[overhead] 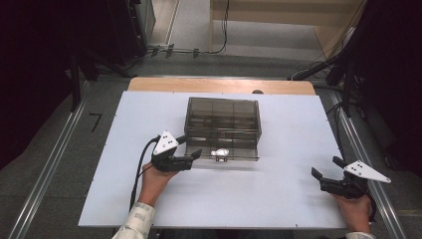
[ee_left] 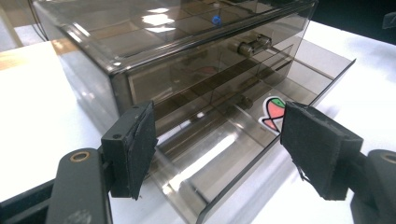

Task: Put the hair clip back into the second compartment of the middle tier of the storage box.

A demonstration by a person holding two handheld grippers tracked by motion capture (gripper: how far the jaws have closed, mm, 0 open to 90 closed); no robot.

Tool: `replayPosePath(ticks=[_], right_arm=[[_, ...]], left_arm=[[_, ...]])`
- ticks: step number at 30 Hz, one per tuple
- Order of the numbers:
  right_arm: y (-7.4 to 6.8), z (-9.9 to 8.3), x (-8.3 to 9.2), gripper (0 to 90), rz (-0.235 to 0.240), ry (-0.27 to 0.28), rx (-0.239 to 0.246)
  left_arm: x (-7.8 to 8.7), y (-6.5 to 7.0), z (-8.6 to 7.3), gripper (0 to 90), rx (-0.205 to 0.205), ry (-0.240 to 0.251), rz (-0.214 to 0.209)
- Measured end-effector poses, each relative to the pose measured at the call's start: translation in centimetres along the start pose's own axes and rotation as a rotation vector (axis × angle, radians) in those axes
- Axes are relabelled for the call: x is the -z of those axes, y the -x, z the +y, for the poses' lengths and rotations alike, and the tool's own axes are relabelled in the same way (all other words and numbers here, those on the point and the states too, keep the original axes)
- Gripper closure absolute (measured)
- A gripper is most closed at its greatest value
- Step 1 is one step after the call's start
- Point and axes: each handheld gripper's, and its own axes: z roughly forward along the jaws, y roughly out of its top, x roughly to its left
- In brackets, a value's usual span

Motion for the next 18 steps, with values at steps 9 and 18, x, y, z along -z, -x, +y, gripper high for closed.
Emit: replayPosePath(ticks=[9, 18], right_arm=[[0.0, 0.0, 0.0, 5.4, -0.002, 0.001, 0.005], [0.0, 0.0, 0.0, 5.4, -0.002, 0.002, 0.009]], left_arm=[[1.7, -1.1, -1.1, 25.1, 0.026, 0.016, 0.032], [3.8, -2.2, -2.7, 24.6, 0.044, 0.023, 0.072]])
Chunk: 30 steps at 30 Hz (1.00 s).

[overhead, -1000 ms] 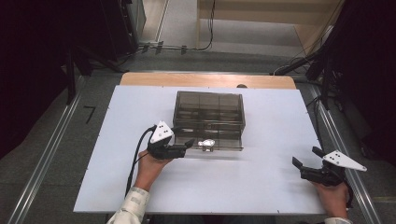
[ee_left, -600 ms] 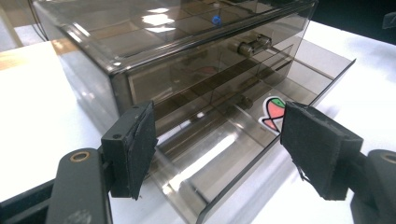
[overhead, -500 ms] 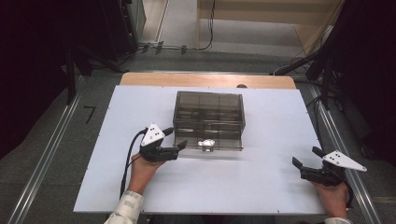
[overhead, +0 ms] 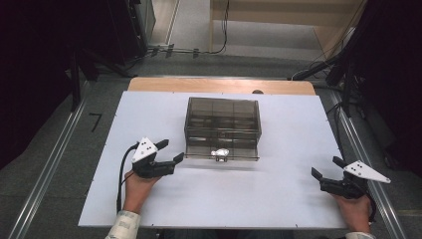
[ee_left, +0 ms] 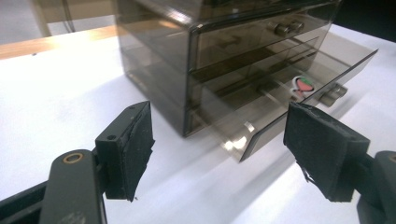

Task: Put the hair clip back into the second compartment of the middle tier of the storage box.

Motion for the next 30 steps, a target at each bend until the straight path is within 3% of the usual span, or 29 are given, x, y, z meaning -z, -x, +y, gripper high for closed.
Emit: replayPosePath(ticks=[5, 12, 18, 30], right_arm=[[-0.1, 0.0, 0.1, 5.3, -0.003, 0.003, 0.002], [-0.1, 0.0, 0.1, 5.4, 0.000, 0.002, -0.004], [-0.1, 0.0, 0.0, 5.3, -0.005, 0.002, 0.004], [-0.1, 0.0, 0.1, 5.3, -0.004, 0.006, 0.005]], left_arm=[[1.1, -0.6, -0.3, 23.6, -0.008, 0.004, 0.027], [3.4, -2.7, -1.9, 23.7, 0.045, 0.020, 0.074], [4.8, -3.3, -2.9, 23.6, 0.052, 0.031, 0.097], [5.8, -4.0, -3.9, 22.4, 0.061, 0.044, 0.126]])
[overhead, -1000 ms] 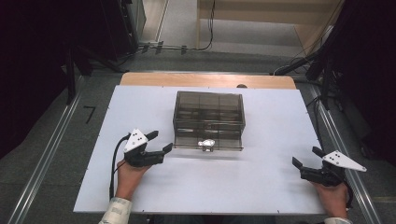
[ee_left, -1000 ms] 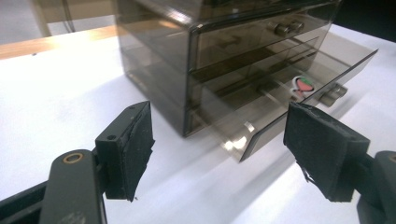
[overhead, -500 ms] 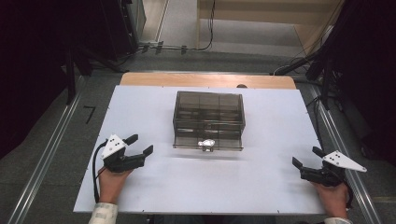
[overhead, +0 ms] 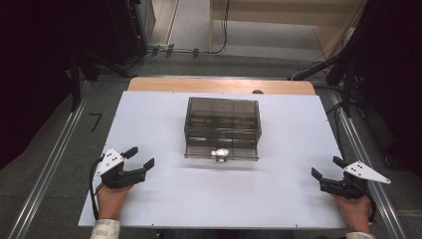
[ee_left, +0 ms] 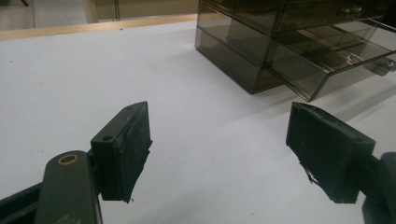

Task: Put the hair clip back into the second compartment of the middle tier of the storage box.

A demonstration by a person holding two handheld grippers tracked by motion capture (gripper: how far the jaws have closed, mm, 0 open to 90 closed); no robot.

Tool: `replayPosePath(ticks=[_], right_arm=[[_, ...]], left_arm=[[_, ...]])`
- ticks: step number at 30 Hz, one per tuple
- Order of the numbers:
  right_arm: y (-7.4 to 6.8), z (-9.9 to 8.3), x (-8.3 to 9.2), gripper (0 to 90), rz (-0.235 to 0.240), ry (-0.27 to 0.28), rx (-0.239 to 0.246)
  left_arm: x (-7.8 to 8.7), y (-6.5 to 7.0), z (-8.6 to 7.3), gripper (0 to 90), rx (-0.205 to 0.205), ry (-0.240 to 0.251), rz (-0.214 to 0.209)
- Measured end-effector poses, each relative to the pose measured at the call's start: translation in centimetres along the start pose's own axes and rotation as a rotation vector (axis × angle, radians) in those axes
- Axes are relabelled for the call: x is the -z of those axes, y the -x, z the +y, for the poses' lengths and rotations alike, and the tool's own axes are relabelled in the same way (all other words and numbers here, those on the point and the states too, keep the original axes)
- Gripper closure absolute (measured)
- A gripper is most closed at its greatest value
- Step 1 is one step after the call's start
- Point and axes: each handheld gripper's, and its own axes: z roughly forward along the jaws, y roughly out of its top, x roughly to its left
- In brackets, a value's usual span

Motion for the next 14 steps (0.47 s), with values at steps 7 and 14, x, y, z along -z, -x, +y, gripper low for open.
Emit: replayPosePath(ticks=[7, 14], right_arm=[[0.0, 0.0, 0.0, 5.4, 0.000, -0.003, -0.001], [0.0, 0.0, 0.0, 5.3, 0.001, -0.004, -0.009]], left_arm=[[1.1, -1.1, -0.6, 21.2, 0.025, 0.015, 0.037], [1.8, -1.7, -1.1, 21.2, 0.033, 0.018, 0.045]])
